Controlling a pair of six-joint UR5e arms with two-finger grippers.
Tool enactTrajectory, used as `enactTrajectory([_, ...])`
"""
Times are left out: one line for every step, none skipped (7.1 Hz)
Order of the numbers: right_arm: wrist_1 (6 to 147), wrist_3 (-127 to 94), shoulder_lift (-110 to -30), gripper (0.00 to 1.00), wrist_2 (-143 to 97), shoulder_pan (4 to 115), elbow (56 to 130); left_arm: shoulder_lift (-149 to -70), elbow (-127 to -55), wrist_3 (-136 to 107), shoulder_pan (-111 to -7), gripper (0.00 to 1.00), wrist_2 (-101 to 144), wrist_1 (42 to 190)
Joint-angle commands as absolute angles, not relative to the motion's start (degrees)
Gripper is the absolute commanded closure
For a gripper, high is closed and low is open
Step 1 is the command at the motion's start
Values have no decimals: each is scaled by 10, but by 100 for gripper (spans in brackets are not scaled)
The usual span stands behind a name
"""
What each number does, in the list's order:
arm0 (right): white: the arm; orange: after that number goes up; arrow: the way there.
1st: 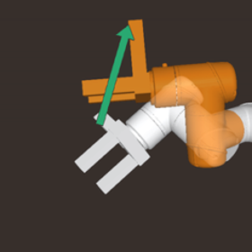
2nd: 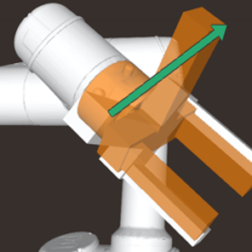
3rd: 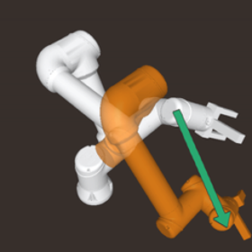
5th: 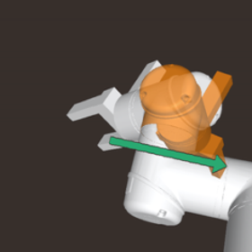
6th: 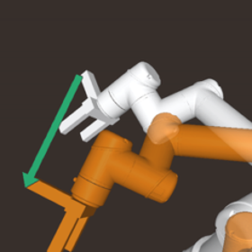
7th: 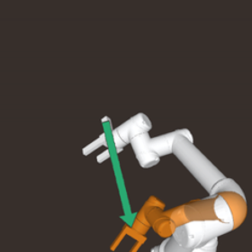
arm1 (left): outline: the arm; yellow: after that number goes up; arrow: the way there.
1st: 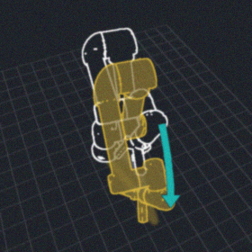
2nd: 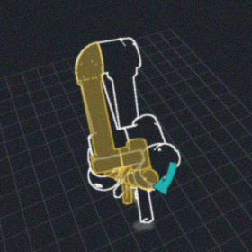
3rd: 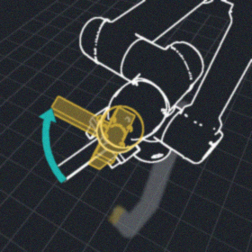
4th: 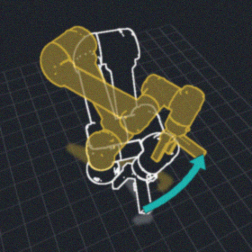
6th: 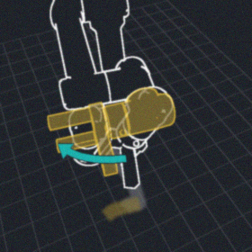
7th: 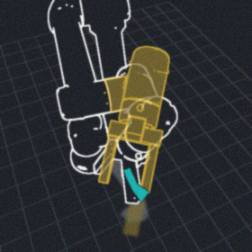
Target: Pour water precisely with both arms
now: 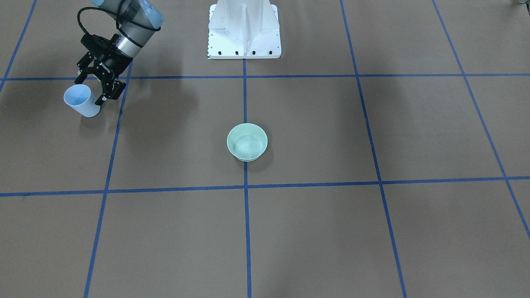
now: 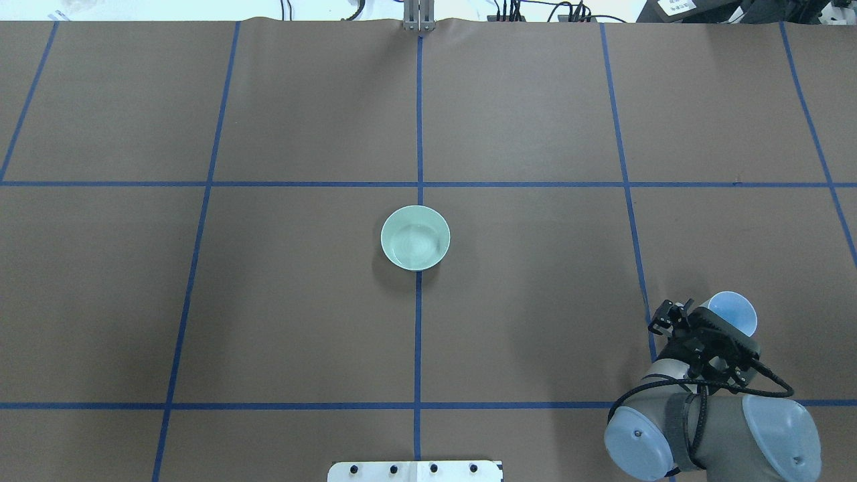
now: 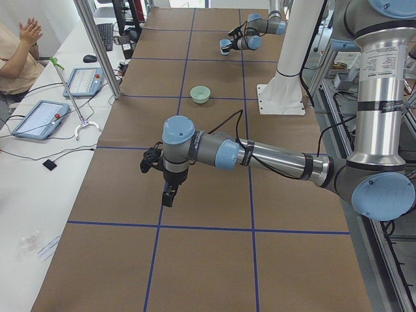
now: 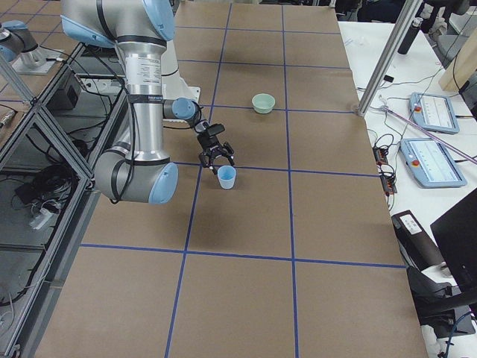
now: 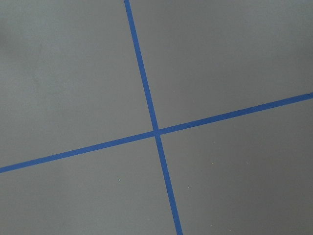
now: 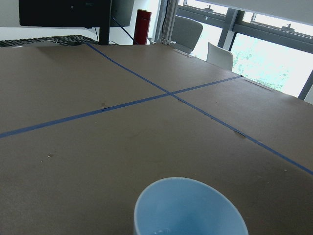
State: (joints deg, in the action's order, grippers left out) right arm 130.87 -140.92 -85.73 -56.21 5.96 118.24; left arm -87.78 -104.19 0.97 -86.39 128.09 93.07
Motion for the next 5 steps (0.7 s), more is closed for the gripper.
enactTrajectory([1308, -1411, -853, 0, -561, 64, 1166, -878, -1042, 10, -864, 0, 1281, 930])
enactTrajectory([1289, -1413, -854, 0, -561, 67, 1152, -878, -1042, 10, -864, 0, 1281, 930])
enactTrajectory([1284, -1413, -855, 0, -561, 70, 1147, -878, -1042, 10, -864, 0, 1281, 931])
enactTrajectory([1284, -1413, -856, 0, -561, 76, 1145, -878, -1042, 10, -864, 0, 1281, 930])
enactTrajectory([1284, -1413, -858, 0, -561, 83, 1143, -878, -1042, 10, -864, 0, 1281, 931])
